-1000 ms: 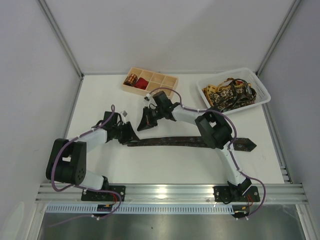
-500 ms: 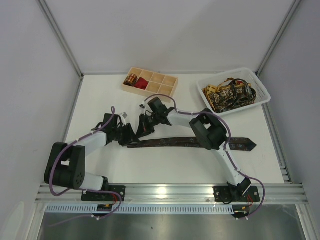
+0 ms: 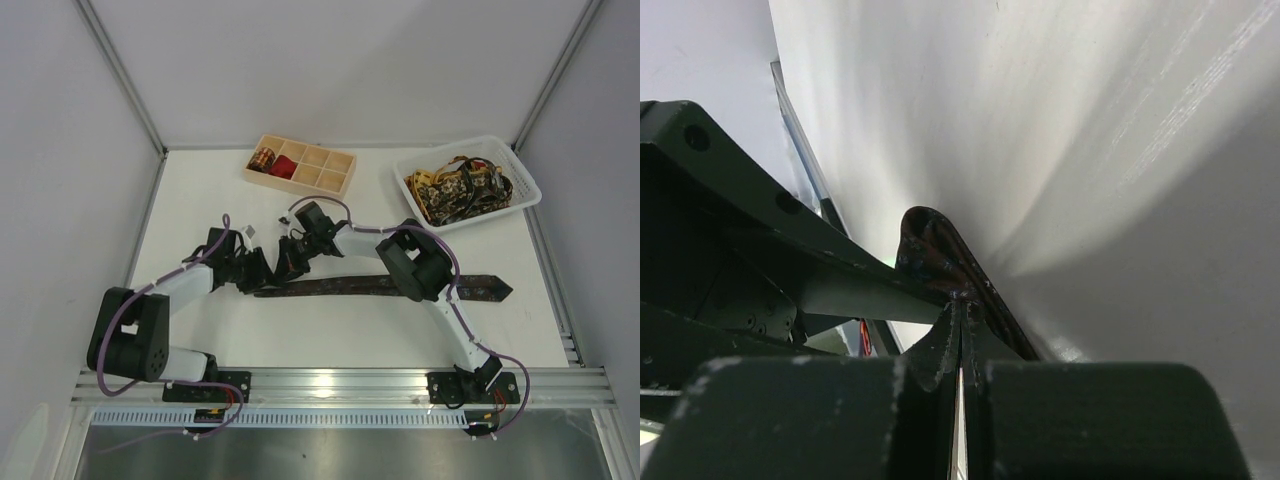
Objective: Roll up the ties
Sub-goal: Roll the tie
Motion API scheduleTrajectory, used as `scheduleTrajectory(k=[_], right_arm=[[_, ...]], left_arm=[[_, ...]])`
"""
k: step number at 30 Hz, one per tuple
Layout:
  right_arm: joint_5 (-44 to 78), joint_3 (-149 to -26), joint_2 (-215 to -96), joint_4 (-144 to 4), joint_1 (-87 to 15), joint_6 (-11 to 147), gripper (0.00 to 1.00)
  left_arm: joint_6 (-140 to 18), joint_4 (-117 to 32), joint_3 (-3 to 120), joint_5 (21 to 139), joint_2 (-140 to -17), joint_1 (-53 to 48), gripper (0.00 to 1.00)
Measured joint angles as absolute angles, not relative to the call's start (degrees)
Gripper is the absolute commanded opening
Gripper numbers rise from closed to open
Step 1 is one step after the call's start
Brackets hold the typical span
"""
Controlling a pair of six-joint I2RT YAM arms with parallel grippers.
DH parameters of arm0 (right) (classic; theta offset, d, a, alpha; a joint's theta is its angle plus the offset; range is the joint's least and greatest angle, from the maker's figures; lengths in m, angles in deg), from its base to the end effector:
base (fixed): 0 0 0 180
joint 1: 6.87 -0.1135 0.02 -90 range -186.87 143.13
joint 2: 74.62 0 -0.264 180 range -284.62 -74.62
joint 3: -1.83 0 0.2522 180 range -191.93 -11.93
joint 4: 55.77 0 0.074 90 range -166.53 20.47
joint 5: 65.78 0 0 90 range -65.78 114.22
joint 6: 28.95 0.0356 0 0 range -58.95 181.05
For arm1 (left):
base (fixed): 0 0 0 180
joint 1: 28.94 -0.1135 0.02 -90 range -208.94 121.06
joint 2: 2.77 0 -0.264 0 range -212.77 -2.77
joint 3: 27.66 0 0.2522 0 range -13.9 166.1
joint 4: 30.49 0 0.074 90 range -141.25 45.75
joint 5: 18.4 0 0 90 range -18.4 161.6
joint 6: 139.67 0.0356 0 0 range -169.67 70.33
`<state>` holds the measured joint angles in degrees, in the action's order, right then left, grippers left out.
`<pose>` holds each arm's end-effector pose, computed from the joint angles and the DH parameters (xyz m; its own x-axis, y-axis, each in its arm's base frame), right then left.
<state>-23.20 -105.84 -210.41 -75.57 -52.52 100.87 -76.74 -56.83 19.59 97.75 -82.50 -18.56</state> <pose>0.3290 0.3740 0.1059 -0.9292 -0.3307 -0.1648 -0.3043 0.4321 0.8489 0.2338 -0.0588 0.1472 -0.9251 -0.2458 -0.2894 -0.0391 0.8198 -0.5714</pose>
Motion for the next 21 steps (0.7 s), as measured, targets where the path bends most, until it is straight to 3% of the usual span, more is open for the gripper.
scheduleTrajectory(k=[8,12,15,16,21], right_arm=[[-23.2,-105.7,-210.4,-75.2,-52.8,100.0,0.0],[-23.2,-105.3,-210.4,-74.9,-52.8,99.9,0.0],[-23.3,-105.0,-210.4,-74.4,-52.8,99.9,0.0],[-23.3,-104.9,-210.4,-74.3,-52.8,99.9,0.0],[-23.2,-104.6,-210.2,-74.0,-52.8,99.9,0.0]], left_arm=[[-76.7,-59.7,19.6,96.6,-78.6,-18.6,0.51],[-76.7,-62.6,19.8,94.9,-72.9,-18.6,0.51],[-76.7,-63.3,20.1,93.4,-69.7,-18.6,0.41],[-76.7,-63.3,20.2,93.0,-69.4,-18.6,0.33],[-76.7,-63.2,20.4,92.6,-73.1,-18.6,0.22]])
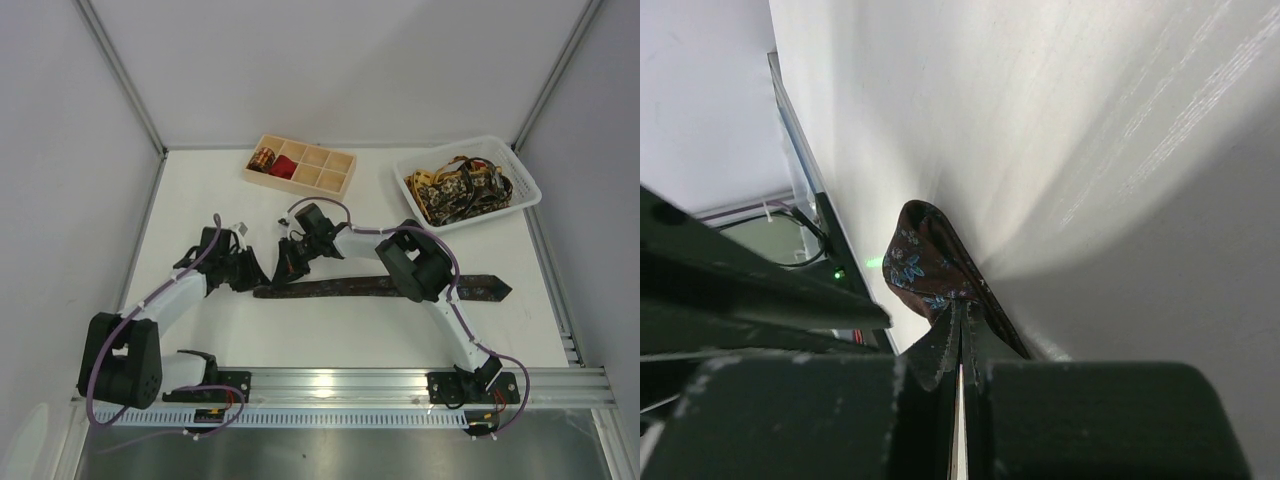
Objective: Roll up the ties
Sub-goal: Roll the tie
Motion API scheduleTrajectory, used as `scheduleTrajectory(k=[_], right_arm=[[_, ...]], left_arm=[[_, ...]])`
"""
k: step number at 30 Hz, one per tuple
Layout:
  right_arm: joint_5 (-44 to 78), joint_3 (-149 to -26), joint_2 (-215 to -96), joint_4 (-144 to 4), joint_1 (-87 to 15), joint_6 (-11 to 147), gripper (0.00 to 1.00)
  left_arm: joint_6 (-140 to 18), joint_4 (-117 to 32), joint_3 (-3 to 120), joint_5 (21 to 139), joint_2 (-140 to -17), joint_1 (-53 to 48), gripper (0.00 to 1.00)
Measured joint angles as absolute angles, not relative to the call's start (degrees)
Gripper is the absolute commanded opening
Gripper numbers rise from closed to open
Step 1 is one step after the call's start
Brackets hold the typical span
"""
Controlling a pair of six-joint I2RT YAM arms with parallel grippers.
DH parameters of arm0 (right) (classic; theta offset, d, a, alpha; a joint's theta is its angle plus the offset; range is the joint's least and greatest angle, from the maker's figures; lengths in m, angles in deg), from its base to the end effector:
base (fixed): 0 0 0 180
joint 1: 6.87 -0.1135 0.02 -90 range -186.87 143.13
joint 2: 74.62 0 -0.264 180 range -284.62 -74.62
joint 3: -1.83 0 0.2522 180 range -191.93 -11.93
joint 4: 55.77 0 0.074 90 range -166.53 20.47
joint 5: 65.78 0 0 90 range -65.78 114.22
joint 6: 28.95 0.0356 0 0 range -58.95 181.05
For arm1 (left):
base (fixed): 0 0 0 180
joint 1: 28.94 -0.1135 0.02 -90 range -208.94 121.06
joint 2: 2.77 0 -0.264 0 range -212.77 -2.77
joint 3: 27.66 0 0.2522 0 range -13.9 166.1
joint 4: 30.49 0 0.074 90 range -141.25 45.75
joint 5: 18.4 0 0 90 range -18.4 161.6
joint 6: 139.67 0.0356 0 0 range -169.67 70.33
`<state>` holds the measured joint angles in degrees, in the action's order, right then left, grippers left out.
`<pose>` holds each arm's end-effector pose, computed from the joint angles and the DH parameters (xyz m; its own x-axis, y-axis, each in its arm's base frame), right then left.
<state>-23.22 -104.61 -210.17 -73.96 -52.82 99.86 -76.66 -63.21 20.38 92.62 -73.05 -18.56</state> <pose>0.3255 0.3742 0.1036 -0.9205 -0.3419 -0.1892 -0.3292 0.4177 0.8468 0.2199 -0.0533 0.1788 -0.8859 -0.2684 -0.3783 -0.0351 0.8521 -0.5223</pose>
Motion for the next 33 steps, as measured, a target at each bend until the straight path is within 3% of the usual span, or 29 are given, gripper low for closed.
scheduleTrajectory(k=[33], right_arm=[[-21.1,-101.3,-206.1,-75.2,-54.1,98.7,0.0]], left_arm=[[-78.2,-59.0,17.7,90.3,-78.4,-18.6,0.2]])
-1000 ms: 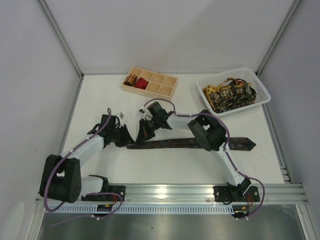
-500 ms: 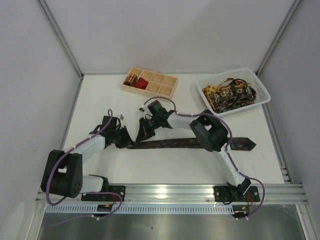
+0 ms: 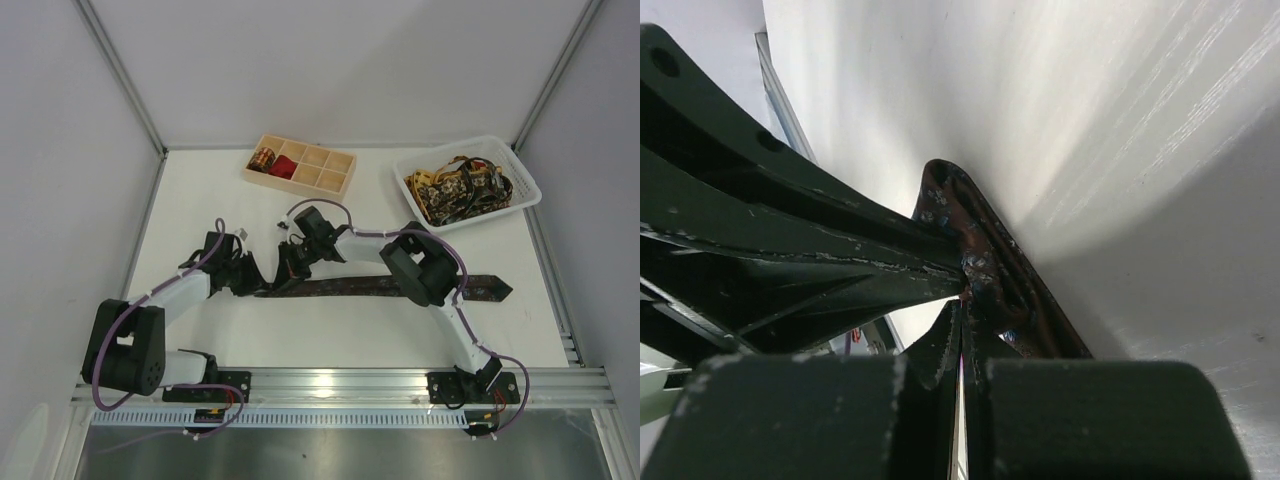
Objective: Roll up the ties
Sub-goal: Roll the tie
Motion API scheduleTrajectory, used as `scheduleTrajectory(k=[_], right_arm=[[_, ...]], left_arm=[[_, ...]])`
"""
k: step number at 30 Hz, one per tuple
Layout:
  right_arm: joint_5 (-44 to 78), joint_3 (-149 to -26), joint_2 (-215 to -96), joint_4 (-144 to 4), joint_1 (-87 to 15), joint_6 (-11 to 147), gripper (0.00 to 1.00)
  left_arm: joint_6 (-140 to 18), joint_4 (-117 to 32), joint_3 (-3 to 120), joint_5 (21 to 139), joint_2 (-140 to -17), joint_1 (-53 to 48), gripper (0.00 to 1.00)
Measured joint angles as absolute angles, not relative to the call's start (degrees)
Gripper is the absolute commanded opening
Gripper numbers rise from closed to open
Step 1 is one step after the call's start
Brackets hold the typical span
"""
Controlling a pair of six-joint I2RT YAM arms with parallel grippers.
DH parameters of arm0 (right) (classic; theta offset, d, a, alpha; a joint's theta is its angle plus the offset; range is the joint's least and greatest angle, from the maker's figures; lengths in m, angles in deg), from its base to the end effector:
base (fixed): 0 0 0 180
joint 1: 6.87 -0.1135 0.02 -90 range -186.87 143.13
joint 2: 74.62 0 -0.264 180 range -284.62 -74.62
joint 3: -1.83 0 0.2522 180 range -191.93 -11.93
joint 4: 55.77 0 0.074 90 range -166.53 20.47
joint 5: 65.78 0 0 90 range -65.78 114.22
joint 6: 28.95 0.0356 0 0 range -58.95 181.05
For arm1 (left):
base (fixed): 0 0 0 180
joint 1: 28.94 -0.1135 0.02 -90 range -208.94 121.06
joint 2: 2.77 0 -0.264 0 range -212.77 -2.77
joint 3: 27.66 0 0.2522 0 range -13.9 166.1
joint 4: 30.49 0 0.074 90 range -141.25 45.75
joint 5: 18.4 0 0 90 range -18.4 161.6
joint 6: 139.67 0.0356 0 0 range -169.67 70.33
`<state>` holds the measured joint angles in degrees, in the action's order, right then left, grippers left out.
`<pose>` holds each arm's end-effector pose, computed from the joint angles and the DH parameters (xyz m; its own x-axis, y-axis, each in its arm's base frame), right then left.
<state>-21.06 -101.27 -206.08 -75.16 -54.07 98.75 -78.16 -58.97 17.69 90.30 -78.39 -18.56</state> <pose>0.3098 0.3718 0.1182 -0.9122 -0.3517 -0.2104 -0.3578 0.4330 0.8273 0.2223 -0.0523 0.1500 -0.8985 -0.2948 -0.3252 -0.1073 0.8660 -0.4884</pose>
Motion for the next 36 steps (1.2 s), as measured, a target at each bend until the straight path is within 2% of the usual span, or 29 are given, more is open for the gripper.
scheduleTrajectory(k=[6,13,16,23,26,28,31,34,36], right_arm=[[-20.6,-100.3,-206.1,-74.4,-54.0,98.7,0.0],[-20.4,-100.2,-206.2,-73.9,-53.9,98.4,0.0],[-20.5,-99.9,-206.2,-73.9,-53.5,98.2,0.0],[-22.3,-98.1,-206.2,-71.6,-51.6,97.5,0.0],[-23.3,-97.5,-206.2,-70.6,-50.7,97.5,0.0],[-23.5,-97.4,-206.2,-70.5,-50.4,97.5,0.0],[-23.9,-97.4,-206.3,-70.3,-50.2,97.4,0.0],[-24.0,-97.3,-206.4,-70.0,-50.0,97.4,0.0],[-24.4,-97.1,-206.4,-69.6,-49.8,97.4,0.0]], left_arm=[[-78.2,-59.0,17.7,90.4,-78.3,-18.6,0.24],[-77.9,-63.0,18.7,90.0,-74.9,-18.8,0.5],[-77.7,-65.4,20.8,90.0,-73.8,-20.2,0.54],[-77.4,-66.9,23.3,90.3,-74.6,-22.6,0.53],[-77.5,-66.0,22.9,91.2,-75.0,-22.8,0.57],[-77.6,-64.1,21.7,92.2,-75.1,-22.8,0.65],[-77.7,-61.9,19.3,93.3,-75.7,-22.8,0.68],[-77.6,-59.5,17.6,94.3,-77.1,-22.8,0.68],[-77.6,-58.4,17.2,94.3,-77.4,-22.8,0.63]])
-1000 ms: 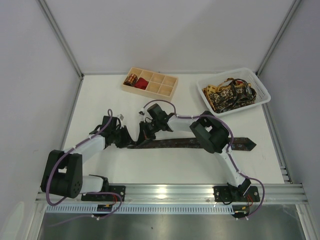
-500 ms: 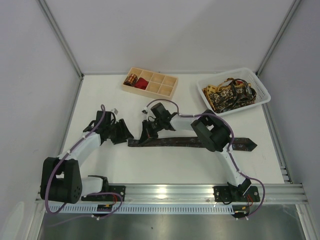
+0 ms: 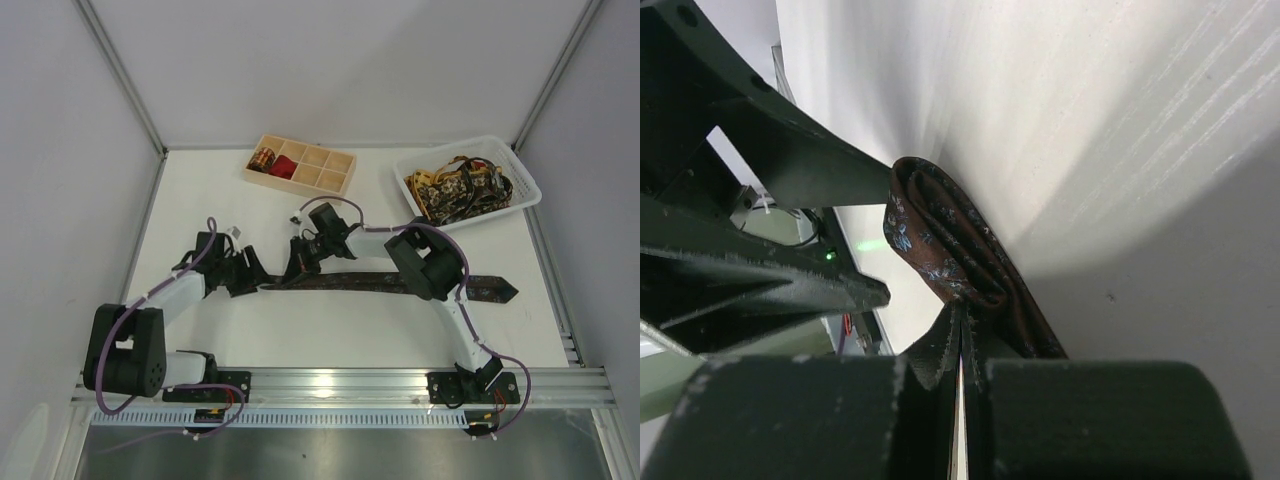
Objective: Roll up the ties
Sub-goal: Roll the tie
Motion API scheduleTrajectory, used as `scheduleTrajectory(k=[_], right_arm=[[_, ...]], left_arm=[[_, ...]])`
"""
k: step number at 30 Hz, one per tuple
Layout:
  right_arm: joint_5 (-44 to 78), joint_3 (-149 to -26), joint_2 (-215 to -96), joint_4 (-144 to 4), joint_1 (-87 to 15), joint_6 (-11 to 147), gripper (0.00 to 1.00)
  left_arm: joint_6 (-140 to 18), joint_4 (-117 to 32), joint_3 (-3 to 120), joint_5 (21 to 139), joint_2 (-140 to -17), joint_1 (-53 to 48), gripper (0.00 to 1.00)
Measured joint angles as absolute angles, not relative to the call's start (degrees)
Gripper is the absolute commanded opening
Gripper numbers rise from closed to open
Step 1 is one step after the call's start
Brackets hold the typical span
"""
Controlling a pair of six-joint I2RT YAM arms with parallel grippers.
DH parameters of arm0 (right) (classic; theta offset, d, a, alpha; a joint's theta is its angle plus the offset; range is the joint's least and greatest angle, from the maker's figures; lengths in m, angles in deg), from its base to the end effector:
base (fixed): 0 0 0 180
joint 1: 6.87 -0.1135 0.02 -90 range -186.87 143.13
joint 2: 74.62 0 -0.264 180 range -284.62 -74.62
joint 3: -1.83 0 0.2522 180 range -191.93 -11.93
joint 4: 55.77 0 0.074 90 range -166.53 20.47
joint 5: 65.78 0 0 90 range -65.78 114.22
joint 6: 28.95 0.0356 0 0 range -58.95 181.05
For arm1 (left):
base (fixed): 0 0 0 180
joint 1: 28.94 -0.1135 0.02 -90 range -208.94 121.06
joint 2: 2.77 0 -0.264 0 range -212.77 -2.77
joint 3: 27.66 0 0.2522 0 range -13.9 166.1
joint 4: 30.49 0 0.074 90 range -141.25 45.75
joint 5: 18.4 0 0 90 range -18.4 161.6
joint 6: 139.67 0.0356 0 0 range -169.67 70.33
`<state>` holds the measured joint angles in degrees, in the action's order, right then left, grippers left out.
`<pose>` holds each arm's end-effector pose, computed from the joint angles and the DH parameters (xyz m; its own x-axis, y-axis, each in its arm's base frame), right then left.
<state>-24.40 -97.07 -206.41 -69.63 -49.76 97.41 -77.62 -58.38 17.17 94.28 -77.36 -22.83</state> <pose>0.3295 0.3425 0.1023 -0.9198 -0.3195 -0.2278 -0.3493 0.4021 0.8463 0.2232 -0.0377 0.1526 -0.8842 -0.3403 -0.3200 -0.1257 0.8332 -0.5385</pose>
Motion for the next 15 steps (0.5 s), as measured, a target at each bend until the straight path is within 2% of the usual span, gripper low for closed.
scheduleTrajectory(k=[15], right_arm=[[-26.9,-96.3,-206.8,-68.3,-48.5,97.4,0.0]], left_arm=[[-76.5,-49.4,15.4,93.0,-79.1,-22.1,0.6]])
